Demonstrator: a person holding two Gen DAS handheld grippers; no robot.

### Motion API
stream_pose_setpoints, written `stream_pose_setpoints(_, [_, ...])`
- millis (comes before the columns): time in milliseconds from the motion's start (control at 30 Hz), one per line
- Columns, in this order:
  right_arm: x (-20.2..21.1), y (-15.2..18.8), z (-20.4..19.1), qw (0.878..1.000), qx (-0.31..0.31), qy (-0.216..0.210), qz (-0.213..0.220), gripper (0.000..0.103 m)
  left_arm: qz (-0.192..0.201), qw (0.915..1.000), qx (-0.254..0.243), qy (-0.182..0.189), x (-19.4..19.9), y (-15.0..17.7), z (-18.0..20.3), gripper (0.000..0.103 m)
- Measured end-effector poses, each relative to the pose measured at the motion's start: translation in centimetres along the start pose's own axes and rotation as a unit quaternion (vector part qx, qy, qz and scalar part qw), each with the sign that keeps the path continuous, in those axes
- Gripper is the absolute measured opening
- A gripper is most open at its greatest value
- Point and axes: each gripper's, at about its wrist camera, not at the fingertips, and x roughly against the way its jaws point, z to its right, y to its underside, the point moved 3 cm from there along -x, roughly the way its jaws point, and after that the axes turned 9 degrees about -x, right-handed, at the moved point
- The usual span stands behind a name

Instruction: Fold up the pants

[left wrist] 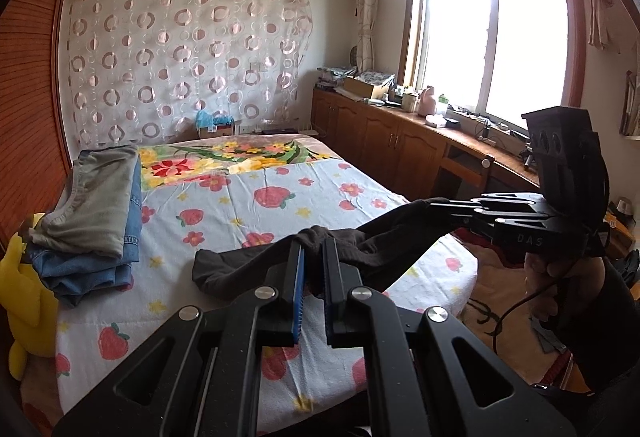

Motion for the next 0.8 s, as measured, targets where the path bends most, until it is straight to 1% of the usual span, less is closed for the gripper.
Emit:
stream_pose_setpoints(100, [-0.7,0.3,0.5,1.0,-0.001,0.0,-0.005,0.006,-0.008,1.0,0.002,0.0,-0.4,0.4,-0.2,0.009])
stream_pose_setpoints(267, [-3.4,1.1,1.7,0.999,-0.014,0.006,-0.031,0.006,-0.046,0.9988,0.019,-0.002,-3.2,2.4,-1.2,0.009])
stream_pose_setpoints(467, [-6.6,0.7,2.8,0.999,-0.023,0.008,-0.047,0.006,-0.059,0.9977,0.03,-0.009,-5.0,3.5,-2.4,0.009])
stream_pose_setpoints(633, [-8.3,-0.4,2.6,0.999,-0.019,0.016,-0.044,0.006,-0.054,0.9978,0.035,-0.016,-5.9,3.0,-3.3,0.009])
stream_pose_setpoints(800, [-9.0,-1.4,2.1,0.999,-0.012,0.017,-0.032,0.006,-0.034,0.9988,0.028,-0.022,-5.5,1.6,-3.6,0.009])
